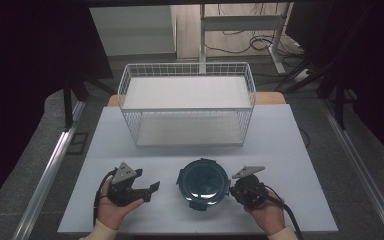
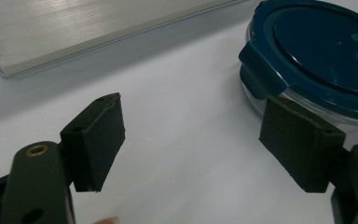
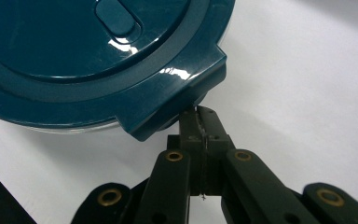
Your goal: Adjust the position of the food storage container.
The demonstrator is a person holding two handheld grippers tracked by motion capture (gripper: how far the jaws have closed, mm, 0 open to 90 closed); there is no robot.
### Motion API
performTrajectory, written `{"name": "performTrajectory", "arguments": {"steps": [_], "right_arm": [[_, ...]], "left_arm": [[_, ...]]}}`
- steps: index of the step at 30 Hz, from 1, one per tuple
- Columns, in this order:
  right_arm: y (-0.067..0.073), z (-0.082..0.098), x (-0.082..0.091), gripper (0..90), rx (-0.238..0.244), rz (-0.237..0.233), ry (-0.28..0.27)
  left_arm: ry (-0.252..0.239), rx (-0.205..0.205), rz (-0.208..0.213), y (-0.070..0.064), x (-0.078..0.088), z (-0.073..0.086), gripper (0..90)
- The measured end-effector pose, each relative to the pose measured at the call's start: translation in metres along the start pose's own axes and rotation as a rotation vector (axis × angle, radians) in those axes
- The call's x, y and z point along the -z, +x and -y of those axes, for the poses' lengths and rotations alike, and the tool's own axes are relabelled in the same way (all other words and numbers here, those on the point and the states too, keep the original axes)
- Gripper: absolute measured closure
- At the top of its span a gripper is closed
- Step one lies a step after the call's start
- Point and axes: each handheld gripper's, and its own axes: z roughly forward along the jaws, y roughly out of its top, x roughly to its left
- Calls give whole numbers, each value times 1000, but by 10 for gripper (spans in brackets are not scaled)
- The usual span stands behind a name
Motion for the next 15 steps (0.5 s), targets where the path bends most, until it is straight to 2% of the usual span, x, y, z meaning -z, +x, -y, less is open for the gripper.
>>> {"name": "performTrajectory", "arguments": {"steps": [15], "right_arm": [[7, -12, -12, 900, 12, -28, -19]], "left_arm": [[-2, 12, -12, 5, 2, 0, 219]]}}
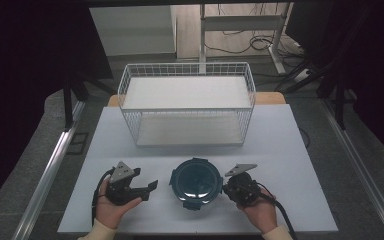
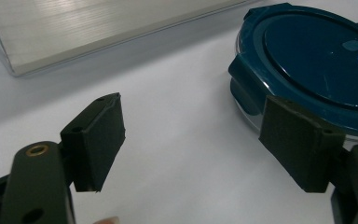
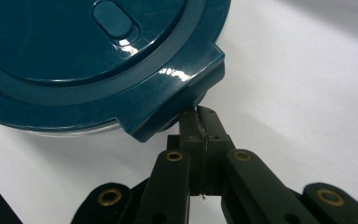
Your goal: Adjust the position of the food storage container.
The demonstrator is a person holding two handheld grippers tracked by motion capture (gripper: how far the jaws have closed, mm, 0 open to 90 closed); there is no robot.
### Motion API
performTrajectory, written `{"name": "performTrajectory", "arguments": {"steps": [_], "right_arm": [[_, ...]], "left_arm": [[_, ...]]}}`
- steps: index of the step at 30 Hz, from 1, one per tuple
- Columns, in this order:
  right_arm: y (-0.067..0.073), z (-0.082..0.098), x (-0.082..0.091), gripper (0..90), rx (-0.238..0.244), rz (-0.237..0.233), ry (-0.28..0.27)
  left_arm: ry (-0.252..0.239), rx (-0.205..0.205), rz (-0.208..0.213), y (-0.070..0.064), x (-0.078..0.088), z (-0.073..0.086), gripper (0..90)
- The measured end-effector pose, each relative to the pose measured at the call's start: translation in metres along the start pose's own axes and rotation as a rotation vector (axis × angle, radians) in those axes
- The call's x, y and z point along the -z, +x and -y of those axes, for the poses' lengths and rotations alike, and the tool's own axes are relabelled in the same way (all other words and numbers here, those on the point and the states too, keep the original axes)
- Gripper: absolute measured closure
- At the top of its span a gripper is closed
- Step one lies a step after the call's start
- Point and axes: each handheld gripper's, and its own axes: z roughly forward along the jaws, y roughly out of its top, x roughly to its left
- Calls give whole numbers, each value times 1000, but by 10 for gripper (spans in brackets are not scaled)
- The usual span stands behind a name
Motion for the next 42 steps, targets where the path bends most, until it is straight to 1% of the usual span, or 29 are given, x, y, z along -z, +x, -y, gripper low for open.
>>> {"name": "performTrajectory", "arguments": {"steps": [1, 3, 5, 6, 8, 9, 10, 11, 17, 19, 22, 25, 27, 30, 32, 33, 34, 35, 37, 38, 40, 42], "right_arm": [[0, -1, -1, 900, -2, -8, -3], [1, -3, -3, 900, 3, -8, -8], [2, -5, -5, 900, 12, -7, -11], [2, -7, -7, 900, 14, -9, -13], [2, -11, -10, 900, 26, -9, -13], [2, -15, -13, 900, 31, -14, -18], [2, -15, -13, 900, 31, -14, -18], [2, -18, -17, 900, 34, -22, -24], [-1, -23, -22, 900, 38, -32, -39], [-3, -24, -23, 900, 50, -45, -42], [-7, -23, -22, 900, 52, -68, -52], [-9, -21, -12, 900, 47, -47, -96], [-12, -19, -2, 900, 45, -45, -145], [-17, -12, 11, 895, 29, -39, -206], [-20, -7, 16, 859, 14, -44, -230], [-21, -2, 17, 777, 5, -48, -230], [-21, -2, 17, 777, 5, -48, -230], [-22, 1, 17, 703, 8, -43, -228], [-23, 5, 16, 525, -1, -38, -240], [-23, 5, 16, 467, -15, -40, -242], [-24, 6, 17, 405, -37, -50, -256], [-24, 7, 19, 357, -53, -72, -273]], "left_arm": [[1, 0, -2, 0, 0, 0, 218], [-1, 2, -2, 1, 1, 0, 219], [-18, -7, 25, 1, 2, 0, 217], [-22, -13, 27, 0, 2, -1, 215], [-24, -21, 24, -1, 2, -1, 215], [-24, -21, 23, -1, 3, -1, 214], [-23, -19, 20, -1, 3, -1, 214], [-21, -11, 15, 1, 3, -1, 215], [-11, 13, -3, 5, 3, 0, 217], [-5, 15, -11, 5, 3, 0, 218], [-15, 14, -11, 6, 6, -1, 217], [-24, 22, -13, 8, 8, -1, 217], [-25, 30, -16, 10, 9, -1, 218], [-24, 37, -16, 12, 10, -1, 218], [-25, 39, -16, 11, 9, -1, 218], [-27, 39, -14, 11, 9, -1, 218], [-25, 38, -14, 11, 10, -1, 218], [-25, 37, -15, 10, 9, -2, 218], [-26, 35, -14, 10, 9, -2, 218], [-25, 35, -14, 9, 9, -2, 218], [-26, 36, -13, 10, 9, -2, 218], [-26, 38, -12, 10, 10, -2, 218]]}}
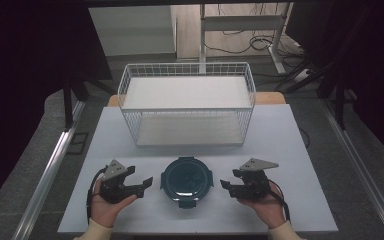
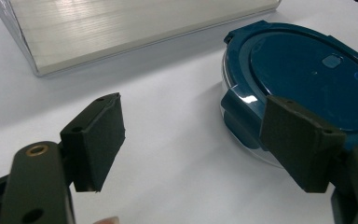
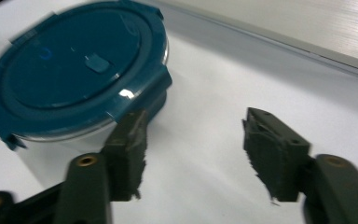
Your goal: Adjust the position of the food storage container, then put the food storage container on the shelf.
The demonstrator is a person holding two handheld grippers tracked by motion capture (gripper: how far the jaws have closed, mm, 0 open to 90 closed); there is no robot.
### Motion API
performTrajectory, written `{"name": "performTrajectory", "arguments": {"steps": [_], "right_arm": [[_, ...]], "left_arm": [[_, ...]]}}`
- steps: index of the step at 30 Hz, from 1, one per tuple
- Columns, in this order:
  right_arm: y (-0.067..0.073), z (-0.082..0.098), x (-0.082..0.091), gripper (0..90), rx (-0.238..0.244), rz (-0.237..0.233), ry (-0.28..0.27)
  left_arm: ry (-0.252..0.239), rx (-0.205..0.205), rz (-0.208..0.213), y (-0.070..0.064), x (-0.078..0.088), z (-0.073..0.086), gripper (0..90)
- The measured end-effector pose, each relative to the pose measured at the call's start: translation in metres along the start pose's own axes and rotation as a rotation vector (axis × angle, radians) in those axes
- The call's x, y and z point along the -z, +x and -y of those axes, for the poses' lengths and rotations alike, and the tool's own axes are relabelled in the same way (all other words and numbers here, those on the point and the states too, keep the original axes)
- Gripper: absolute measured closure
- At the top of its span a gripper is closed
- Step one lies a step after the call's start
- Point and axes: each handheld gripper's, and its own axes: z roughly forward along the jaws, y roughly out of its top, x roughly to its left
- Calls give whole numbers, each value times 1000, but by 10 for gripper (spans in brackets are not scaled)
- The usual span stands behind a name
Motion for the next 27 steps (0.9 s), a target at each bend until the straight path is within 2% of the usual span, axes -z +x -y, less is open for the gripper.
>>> {"name": "performTrajectory", "arguments": {"steps": [3, 11, 19, 27], "right_arm": [[1, -1, 2, 326, -12, -23, -13], [5, -2, 1, 254, -12, -12, -7], [11, -3, 1, 217, -27, -47, -3], [18, -9, 0, 220, -68, -60, -2]], "left_arm": [[-2, 6, 0, 1, 1, 0, 218], [-3, 9, 14, -1, 3, 0, 216], [-2, 33, 72, -4, 2, -4, 196], [18, 108, 148, -4, 3, -9, 171]]}}
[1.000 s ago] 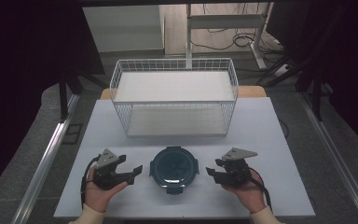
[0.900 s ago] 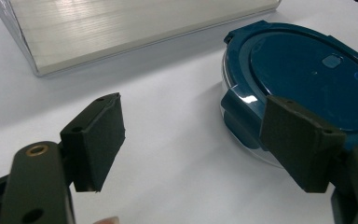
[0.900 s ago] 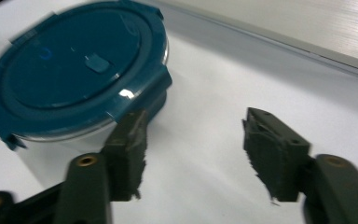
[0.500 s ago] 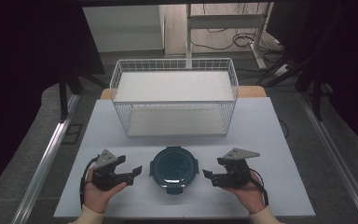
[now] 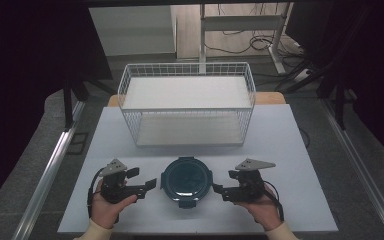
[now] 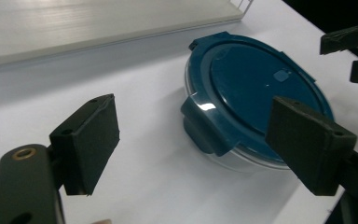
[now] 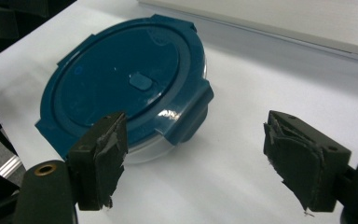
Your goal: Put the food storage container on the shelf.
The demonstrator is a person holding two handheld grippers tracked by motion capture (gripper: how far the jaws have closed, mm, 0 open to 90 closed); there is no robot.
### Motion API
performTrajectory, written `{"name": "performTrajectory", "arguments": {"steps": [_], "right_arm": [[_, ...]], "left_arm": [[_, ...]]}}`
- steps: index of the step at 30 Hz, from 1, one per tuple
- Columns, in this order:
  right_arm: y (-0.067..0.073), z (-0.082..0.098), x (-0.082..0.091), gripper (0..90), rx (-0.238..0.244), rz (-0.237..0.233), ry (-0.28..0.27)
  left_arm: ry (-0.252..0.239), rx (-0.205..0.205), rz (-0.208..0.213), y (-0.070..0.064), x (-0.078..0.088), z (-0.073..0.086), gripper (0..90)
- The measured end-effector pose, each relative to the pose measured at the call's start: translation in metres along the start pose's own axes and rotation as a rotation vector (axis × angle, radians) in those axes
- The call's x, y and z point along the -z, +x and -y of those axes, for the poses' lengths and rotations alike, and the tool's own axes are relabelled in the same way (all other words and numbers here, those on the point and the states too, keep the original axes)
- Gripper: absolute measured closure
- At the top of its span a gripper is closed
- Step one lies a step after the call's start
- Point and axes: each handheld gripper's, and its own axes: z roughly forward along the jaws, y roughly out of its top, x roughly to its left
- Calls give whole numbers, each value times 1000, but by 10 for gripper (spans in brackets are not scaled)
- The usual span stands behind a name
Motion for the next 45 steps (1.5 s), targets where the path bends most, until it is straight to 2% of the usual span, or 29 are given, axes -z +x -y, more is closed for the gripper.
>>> {"name": "performTrajectory", "arguments": {"steps": [2, 6, 9, 13, 15, 17, 19, 20, 21, 24, 26, 28, 30, 31, 33, 34, 36, 37, 38, 40, 41, 42, 45], "right_arm": [[1, -2, 0, 215, -9, 1, -4], [3, -9, -4, 194, -38, -9, -3], [6, -17, -12, 163, -76, -28, 12], [8, -28, -26, 148, -130, -68, 25], [9, -30, -34, 137, -156, -80, 30], [9, -26, -41, 116, -172, -77, 37], [8, -20, -45, 109, -198, -72, 57], [6, -15, -46, 109, -226, -88, 64], [6, -15, -46, 109, -226, -88, 64], [3, -9, -49, 108, -255, -118, 77], [3, -7, -52, 107, -257, -125, 90], [3, -6, -55, 106, -265, -139, 98], [2, -4, -59, 105, -294, -157, 111], [2, -4, -59, 105, -294, -157, 111], [1, -3, -62, 105, -316, -166, 113], [0, -2, -63, 106, -326, -173, 113], [0, -1, -65, 117, -344, -184, 105], [0, -1, -66, 120, -347, -190, 105], [2, 0, -67, 122, -347, -190, 109], [2, 0, -68, 123, -349, -193, 108], [1, 1, -69, 128, -371, -204, 108], [1, 1, -69, 128, -371, -204, 108], [0, 3, -72, 133, -423, -227, 114]], "left_arm": [[15, 29, 38, 1, -2, -2, 169], [54, 54, 89, 3, -13, -9, 167], [65, 106, 141, 6, -20, -16, 166], [76, 129, 153, 8, -27, -24, 167], [85, 139, 154, 9, -31, -23, 166], [122, 146, 154, 11, -35, -19, 162], [132, 164, 146, 12, -35, -16, 155], [138, 170, 145, 12, -34, -14, 159], [143, 185, 148, 12, -34, -12, 159], [161, 227, 170, 14, -38, -6, 160], [181, 239, 177, 14, -43, -3, 161], [192, 262, 219, 13, -48, -1, 163], [209, 253, 226, 10, -55, 0, 167], [209, 253, 226, 10, -55, 0, 168], [219, 263, 237, 9, -59, 1, 169], [223, 275, 251, 9, -61, 2, 171], [221, 335, 311, 10, -64, 6, 178], [224, 346, 318, 10, -67, 7, 169], [242, 345, 311, 9, -69, 9, 192], [241, 345, 316, 8, -70, 9, 201], [245, 344, 314, 7, -71, 9, 205], [245, 345, 312, 7, -71, 9, 205], [245, 366, 315, 8, -71, 9, 220]]}}
